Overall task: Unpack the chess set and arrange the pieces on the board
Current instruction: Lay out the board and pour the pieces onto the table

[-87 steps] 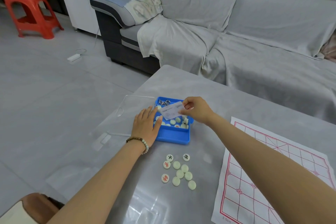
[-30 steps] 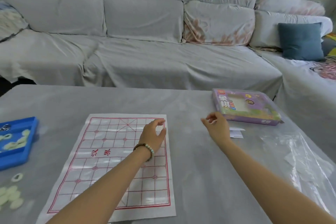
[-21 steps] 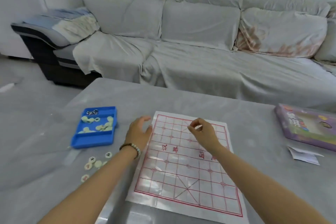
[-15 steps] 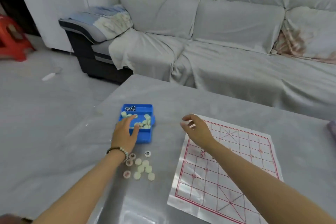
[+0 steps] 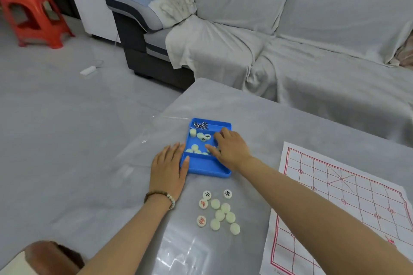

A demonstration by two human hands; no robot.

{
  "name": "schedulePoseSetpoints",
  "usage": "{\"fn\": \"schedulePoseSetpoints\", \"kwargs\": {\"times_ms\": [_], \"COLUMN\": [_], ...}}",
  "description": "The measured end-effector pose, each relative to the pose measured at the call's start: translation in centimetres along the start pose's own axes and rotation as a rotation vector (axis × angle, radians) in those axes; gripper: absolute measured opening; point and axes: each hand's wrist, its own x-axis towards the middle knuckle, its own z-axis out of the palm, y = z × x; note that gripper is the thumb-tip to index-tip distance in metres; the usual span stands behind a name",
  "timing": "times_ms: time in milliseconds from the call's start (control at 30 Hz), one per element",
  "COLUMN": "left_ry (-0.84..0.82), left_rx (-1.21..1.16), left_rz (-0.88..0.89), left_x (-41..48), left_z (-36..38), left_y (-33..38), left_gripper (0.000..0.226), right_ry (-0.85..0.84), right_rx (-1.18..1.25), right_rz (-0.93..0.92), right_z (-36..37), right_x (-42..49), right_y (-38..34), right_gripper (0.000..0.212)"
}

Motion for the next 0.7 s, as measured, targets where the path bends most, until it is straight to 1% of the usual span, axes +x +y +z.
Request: {"fn": "schedulePoseSetpoints", "kwargs": {"times_ms": [67,133,200,300,433,533,700], "left_ry": [0.000,-0.006,-0.013,-0.013,-0.002,-0.012,-0.012], "left_rx": [0.000,-0.001,-0.004,-0.001,-0.001,0.007,0.006], "left_rz": [-0.004,-0.005,-0.009,-0.010,-0.002,-0.002,-0.007], "left_x": [0.0,0.0,0.0,0.0,0.0,0.0,0.0], "left_z": [0.1,0.0,0.0,0.2,0.2,0.2,0.2], "left_y": [0.0,0.1,0.1,-0.1,-0.2,-0.2,-0.1], "left_gripper": [0.076,0.078,0.079,0.079,0.088,0.084,0.091], "right_ry": [0.029,0.042,0.014,-0.006,0.012,0.023,0.060], "right_rx": [-0.019,0.051,0.102,0.067,0.078,0.114,0.138], "right_rz": [-0.009,-0.015,-0.027,-0.065,-0.092,-0.098,-0.051], "right_z": [0.7,1.0,1.0,0.8,0.8,0.6,0.6], "right_x": [0.2,0.2,0.1,0.1,0.1,0.0,0.1], "right_y": [-0.5,-0.8,-1.0,-1.3,-1.5,-1.6,-1.8], "right_gripper": [0.053,0.050,0.047,0.046,0.041,0.036,0.037]}}
